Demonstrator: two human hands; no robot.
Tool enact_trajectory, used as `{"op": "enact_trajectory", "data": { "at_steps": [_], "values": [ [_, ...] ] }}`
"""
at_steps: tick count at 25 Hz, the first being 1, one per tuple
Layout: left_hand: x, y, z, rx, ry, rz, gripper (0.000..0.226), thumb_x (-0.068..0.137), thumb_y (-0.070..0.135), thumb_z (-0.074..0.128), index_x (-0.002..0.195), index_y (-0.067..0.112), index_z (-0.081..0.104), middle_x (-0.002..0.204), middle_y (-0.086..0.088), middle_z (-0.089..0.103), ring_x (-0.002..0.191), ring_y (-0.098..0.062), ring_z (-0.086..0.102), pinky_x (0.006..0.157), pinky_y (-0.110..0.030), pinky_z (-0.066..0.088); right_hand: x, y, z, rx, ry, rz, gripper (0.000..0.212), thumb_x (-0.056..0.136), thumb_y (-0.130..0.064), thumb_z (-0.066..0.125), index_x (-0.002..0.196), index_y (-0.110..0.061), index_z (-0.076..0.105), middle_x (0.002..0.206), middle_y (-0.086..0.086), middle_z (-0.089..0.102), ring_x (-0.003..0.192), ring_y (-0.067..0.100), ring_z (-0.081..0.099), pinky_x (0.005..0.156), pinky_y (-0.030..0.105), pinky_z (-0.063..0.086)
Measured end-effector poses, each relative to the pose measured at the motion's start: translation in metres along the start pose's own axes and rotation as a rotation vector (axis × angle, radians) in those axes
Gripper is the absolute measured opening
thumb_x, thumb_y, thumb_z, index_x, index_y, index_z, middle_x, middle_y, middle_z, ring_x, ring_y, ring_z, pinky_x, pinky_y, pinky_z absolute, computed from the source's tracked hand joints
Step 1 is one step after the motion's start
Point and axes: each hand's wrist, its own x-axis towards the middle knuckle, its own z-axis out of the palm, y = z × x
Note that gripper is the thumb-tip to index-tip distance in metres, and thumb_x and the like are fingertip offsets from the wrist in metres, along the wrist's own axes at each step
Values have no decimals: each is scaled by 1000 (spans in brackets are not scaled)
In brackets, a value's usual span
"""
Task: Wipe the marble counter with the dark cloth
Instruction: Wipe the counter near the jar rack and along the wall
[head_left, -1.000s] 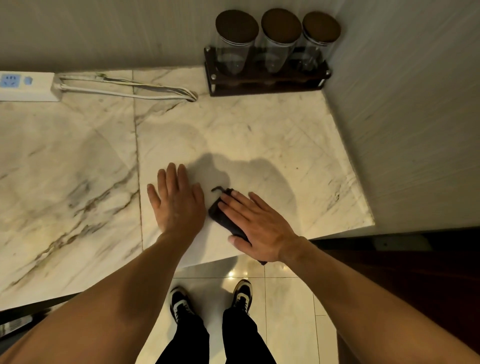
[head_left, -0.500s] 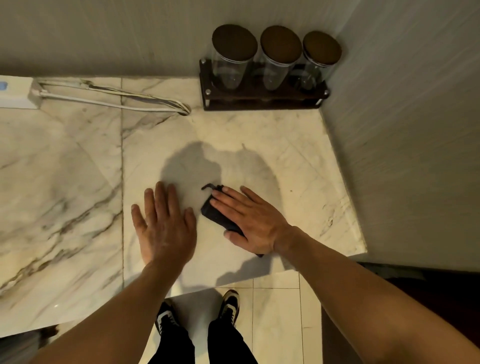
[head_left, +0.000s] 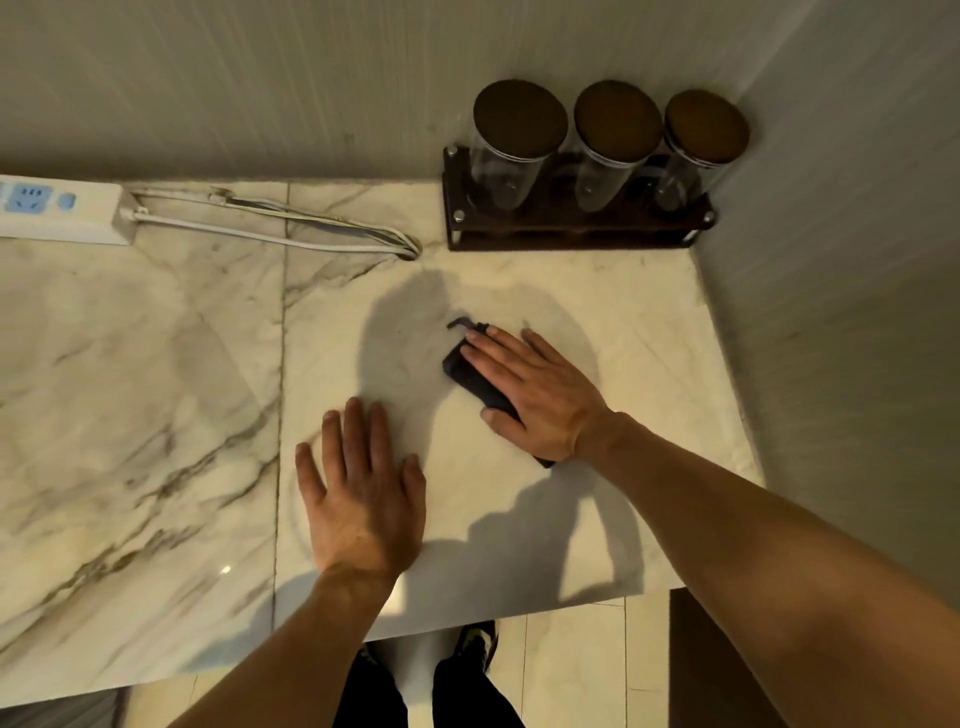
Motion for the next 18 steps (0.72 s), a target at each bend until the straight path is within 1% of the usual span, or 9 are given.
{"op": "enact_trajectory", "data": {
  "at_steps": [4,9,13,18],
  "values": [
    [1,1,-3,-24,-22,-15,63,93,41,35,146,7,35,154,-17,31,145,-34,19,116,-56,6,20,15,-5,-6,1,49,71,94,-50,30,154,-21,8,163,-2,3,148,14,-1,119,41,5],
    [1,2,-7,-37,-32,-25,64,91,40,35,145,6,38,152,-19,34,143,-38,25,116,-58,10,43,27,-8,24,13,161,70,94,-52,27,154,-22,4,163,-3,1,148,12,-3,120,42,5],
    [3,3,-10,-18,-35,-27,64,90,40,36,144,6,40,151,-19,37,141,-38,28,115,-58,11,54,28,-6,74,57,310,68,96,-50,24,153,-22,2,163,-3,0,148,13,-4,119,40,0],
    [3,3,-10,-11,-51,-30,65,91,43,34,145,7,37,152,-18,36,143,-37,26,115,-58,11,66,20,-2,130,144,588,67,96,-48,24,153,-22,3,163,-1,0,148,16,-3,118,41,-2]
  ]
}}
